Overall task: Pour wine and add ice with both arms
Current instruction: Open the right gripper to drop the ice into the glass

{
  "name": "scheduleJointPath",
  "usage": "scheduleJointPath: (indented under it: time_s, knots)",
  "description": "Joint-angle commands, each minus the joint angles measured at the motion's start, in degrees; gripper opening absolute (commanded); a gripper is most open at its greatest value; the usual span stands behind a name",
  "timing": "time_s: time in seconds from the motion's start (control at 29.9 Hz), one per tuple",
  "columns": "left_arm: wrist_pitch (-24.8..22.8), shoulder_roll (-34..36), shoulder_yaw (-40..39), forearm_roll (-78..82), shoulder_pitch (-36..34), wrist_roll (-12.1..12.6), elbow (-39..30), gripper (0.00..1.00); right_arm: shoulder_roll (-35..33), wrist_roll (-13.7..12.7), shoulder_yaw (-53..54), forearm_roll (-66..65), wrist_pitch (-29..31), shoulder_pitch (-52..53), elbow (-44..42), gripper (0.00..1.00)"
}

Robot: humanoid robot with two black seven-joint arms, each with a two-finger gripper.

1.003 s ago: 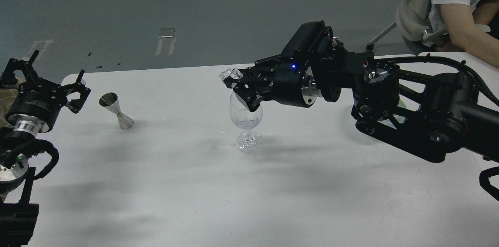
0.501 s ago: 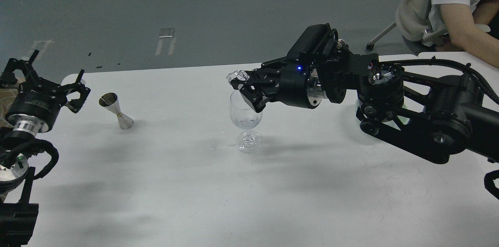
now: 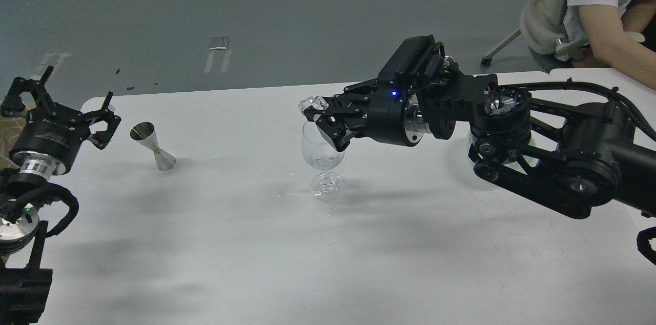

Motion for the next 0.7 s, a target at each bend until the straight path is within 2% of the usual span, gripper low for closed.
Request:
scheduleJointPath:
  time_s: [0.0,0.2,0.37,0.43,0.5,0.6,0.67]
  knots:
    - [0.0,0.2,-0.1,0.0,-0.2,0.0,0.0,0.98,0.0,0.0,0.1,-0.1,0.0,-0.1,-0.1,0.3]
    - [-0.1,0.2,0.0,0.0,-0.1,0.0,0.0,0.98,0.0,0.0,0.1,-0.1,0.0,-0.1,0.0,0.32]
    - [-0.1,0.2,0.0,0.0,-0.1,0.0,0.0,0.98,0.1,-0.1,0.2,-0.1,0.0,-0.1,-0.1,0.41]
    - [-0.1,0.2,0.0,0.0,-0.2,0.0,0.0,0.98,0.3,0.0,0.1,0.0,-0.1,-0.1,-0.1,0.59]
    - [-0.1,0.2,0.0,-0.1,-0.2,0.0,0.0,0.98,0.4,0.0,0.1,0.0,-0.1,-0.1,-0.2,0.63]
    - [-0.1,0.2,0.0,-0.1,-0.1,0.0,0.0,0.98,0.3,0.0,0.1,0.0,-0.1,-0.1,-0.2,0.64]
    - [-0.1,0.2,0.0,-0.1,-0.1,0.0,0.0,0.98,0.3,-0.1,0.2,0.0,-0.1,-0.1,-0.2,0.72]
